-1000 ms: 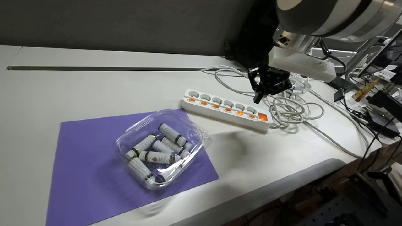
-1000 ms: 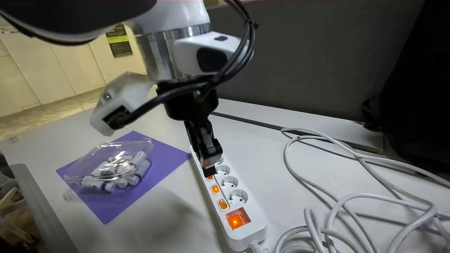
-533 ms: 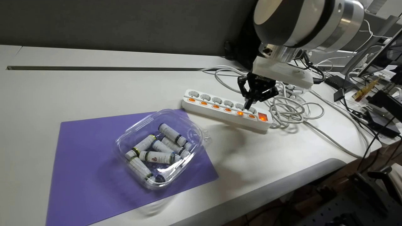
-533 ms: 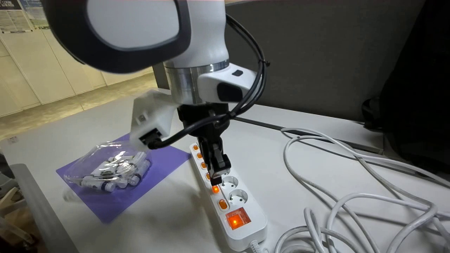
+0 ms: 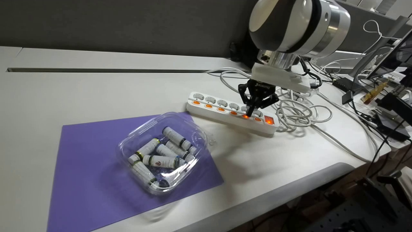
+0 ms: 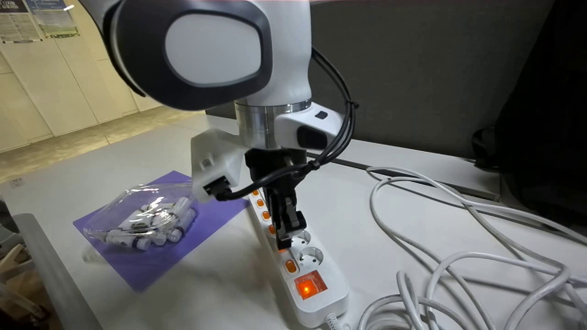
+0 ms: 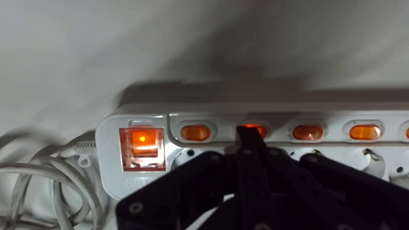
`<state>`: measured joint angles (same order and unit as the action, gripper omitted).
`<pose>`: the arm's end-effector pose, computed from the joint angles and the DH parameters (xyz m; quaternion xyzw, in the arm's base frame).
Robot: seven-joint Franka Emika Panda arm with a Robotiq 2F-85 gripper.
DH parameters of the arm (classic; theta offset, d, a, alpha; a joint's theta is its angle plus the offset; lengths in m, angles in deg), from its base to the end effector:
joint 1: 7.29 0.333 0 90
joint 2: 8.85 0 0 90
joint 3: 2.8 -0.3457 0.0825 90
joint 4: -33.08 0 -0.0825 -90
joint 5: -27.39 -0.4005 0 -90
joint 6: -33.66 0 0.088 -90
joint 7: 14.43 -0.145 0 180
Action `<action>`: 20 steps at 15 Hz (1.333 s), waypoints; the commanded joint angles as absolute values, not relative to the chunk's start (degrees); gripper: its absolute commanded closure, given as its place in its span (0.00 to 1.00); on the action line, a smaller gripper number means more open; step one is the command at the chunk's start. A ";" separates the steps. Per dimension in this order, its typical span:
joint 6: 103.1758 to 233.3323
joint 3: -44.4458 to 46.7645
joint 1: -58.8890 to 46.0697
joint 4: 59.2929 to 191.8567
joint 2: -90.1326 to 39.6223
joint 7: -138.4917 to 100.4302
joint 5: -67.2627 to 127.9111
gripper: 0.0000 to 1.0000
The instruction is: Turn off the third switch from the right
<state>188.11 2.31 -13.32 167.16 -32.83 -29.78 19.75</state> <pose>0.5100 -0.1063 0.1253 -0.9581 0.2848 0.0299 0.0076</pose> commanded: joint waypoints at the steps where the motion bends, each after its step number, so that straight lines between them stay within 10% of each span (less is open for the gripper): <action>1: 186.38 3.05 -12.53 166.86 -32.55 -29.64 19.19 1.00; 20: 209.79 10.68 -3.07 170.90 -42.16 -37.49 21.47 1.00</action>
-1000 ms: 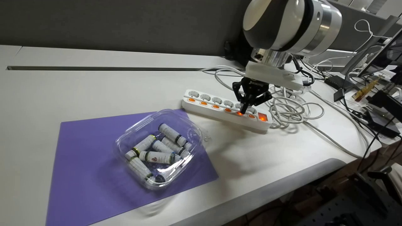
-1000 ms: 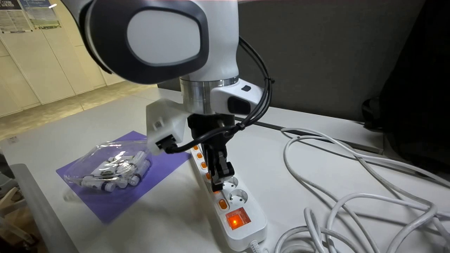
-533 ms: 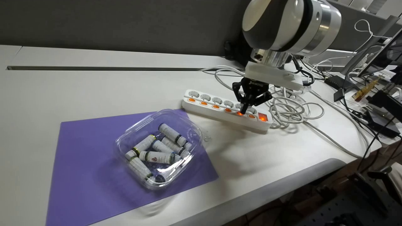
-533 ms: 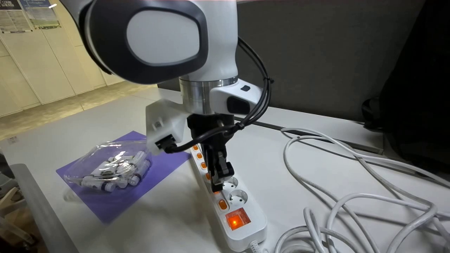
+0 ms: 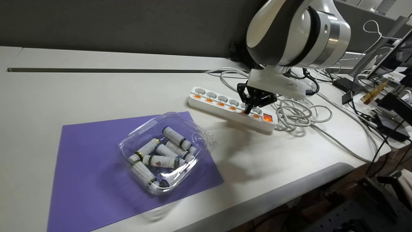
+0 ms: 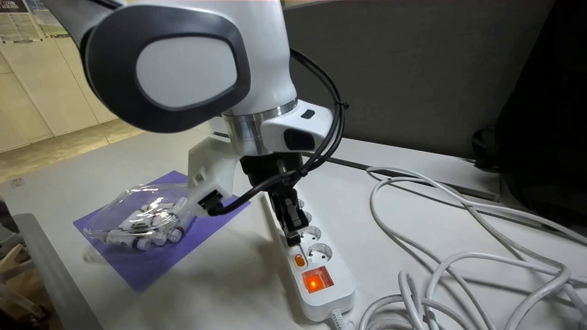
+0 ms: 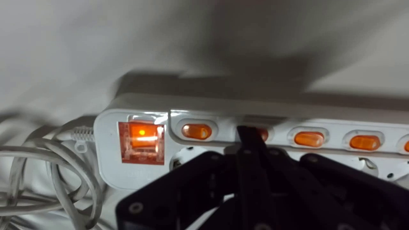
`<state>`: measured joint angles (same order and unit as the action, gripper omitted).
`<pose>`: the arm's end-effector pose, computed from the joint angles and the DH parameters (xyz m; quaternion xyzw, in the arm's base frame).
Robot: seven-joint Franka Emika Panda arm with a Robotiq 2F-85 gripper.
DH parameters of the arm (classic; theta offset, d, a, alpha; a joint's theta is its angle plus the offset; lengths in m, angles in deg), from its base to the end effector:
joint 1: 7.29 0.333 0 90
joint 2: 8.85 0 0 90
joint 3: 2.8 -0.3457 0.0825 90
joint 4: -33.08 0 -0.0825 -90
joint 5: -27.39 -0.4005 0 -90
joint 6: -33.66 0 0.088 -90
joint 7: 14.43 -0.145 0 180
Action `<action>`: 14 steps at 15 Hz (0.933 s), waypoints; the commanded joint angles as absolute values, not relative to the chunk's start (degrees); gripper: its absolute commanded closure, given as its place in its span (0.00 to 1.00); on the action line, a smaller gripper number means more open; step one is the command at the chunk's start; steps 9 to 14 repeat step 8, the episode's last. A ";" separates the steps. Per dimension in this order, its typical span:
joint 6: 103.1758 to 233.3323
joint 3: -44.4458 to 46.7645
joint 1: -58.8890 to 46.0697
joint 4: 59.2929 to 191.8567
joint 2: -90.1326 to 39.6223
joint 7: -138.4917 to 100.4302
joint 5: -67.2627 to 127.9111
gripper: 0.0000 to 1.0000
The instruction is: Turn off the third switch from the right
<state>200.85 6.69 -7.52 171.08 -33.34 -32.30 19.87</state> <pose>0.5083 -0.1011 0.1225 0.9556 -0.2907 0.0468 0.0132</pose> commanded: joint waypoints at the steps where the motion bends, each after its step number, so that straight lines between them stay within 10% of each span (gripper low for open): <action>1: 211.13 11.92 -1.66 170.96 -43.06 -37.79 20.86 1.00; 14: 205.45 11.66 -1.01 170.48 -40.51 -35.69 17.91 1.00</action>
